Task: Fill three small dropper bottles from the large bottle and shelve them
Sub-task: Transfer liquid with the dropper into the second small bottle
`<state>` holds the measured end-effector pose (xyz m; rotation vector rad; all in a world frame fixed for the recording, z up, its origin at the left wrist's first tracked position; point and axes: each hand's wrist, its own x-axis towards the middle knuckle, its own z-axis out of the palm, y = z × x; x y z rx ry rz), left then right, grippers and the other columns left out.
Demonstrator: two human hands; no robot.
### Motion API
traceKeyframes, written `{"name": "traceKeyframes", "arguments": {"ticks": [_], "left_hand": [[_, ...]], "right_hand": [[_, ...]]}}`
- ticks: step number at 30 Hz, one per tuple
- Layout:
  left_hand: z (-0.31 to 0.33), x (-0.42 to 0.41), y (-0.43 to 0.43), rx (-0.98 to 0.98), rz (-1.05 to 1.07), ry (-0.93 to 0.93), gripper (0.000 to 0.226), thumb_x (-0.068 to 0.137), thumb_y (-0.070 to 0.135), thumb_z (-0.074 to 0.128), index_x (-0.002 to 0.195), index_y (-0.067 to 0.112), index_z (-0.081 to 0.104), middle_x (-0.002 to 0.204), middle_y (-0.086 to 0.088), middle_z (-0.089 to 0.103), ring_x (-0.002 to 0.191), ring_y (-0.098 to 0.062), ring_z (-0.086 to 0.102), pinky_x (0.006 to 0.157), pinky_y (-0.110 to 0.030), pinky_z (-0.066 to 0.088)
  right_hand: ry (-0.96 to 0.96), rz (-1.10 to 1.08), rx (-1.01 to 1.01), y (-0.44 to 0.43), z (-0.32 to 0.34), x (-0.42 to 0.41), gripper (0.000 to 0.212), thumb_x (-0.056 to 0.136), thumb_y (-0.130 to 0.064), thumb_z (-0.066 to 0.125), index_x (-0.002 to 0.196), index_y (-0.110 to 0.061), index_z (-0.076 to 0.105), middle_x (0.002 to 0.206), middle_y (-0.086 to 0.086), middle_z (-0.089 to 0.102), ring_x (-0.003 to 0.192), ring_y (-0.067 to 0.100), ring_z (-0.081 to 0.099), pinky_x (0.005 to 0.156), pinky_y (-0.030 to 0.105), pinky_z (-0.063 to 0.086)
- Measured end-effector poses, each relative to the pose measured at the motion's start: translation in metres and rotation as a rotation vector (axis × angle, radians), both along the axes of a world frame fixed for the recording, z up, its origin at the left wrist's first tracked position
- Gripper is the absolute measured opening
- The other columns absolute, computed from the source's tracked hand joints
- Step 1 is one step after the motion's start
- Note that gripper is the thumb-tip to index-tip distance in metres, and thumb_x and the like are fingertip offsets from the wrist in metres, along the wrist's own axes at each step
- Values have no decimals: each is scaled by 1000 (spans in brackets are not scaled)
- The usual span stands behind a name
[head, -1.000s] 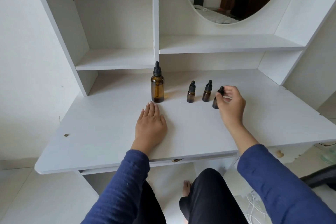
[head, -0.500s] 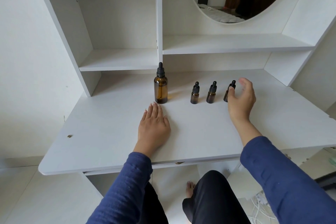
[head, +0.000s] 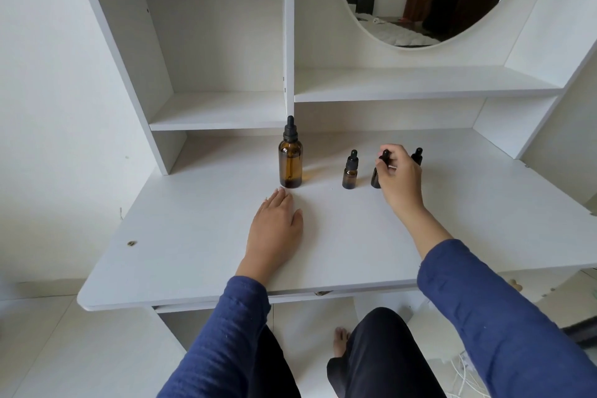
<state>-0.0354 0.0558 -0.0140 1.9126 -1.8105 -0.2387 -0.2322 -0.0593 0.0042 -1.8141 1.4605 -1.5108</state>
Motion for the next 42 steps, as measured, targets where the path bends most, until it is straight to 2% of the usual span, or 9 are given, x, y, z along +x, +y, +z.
{"name": "traceKeyframes", "arguments": {"ticks": [3,9,12,20,28,30,34,36,42], "left_hand": [[0,2,0,-46,0,64,40,95,21,44,132,6,46,146,-9,39,135,-24,33,110,-28,24],[-4,4,-4,-107,-36,201,36,91,18,54,125,9,53,130,-6,53,118,-22,48,96,-23,34],[-4,4,-3,-120,-68,249,36,89,20,57,124,11,54,126,-5,55,114,-19,52,93,-20,36],[-2,3,-4,-134,-118,402,46,76,27,74,117,13,58,111,1,58,95,-9,55,82,-14,42],[3,3,0,-189,-134,576,16,76,7,72,92,10,68,76,9,65,67,16,59,61,-1,41],[3,4,0,-195,-143,573,14,76,8,72,90,10,69,76,6,68,69,11,61,62,-4,43],[0,6,-3,-194,-149,538,16,76,14,73,91,7,70,82,-11,73,77,-21,67,67,-22,49],[0,7,-4,-189,-158,536,16,76,16,73,90,8,71,80,-12,72,75,-24,65,65,-21,47],[4,8,-2,-142,-182,596,12,77,14,73,87,15,69,69,10,64,61,7,56,61,-4,42]], "right_hand": [[-33,4,-31,9,0,2,16,85,4,53,100,-1,57,91,13,61,69,17,52,59,5,44],[-80,41,-90,35,-8,15,16,82,0,60,97,-6,59,89,7,64,74,2,57,66,1,40],[-82,61,-124,48,-11,30,17,80,-4,64,96,-9,61,85,-1,63,74,-6,57,69,1,40],[-51,218,-197,65,-14,73,16,77,-6,70,91,-6,63,83,0,65,76,2,60,73,6,44],[-86,287,-162,73,-14,90,15,74,-11,74,84,-9,64,78,-2,66,74,8,62,72,17,50],[-96,305,-147,73,-13,88,15,73,-10,75,83,-9,64,77,-2,66,72,9,62,72,19,52],[-117,344,-103,73,-10,86,14,73,-9,75,84,-10,65,77,0,67,73,10,64,73,24,54],[-130,378,-89,74,-9,84,14,75,-6,73,87,-10,66,80,1,69,75,11,65,76,26,55],[-72,484,-64,75,-10,78,23,85,-4,61,107,-8,64,100,1,70,95,8,65,90,21,50]]}}
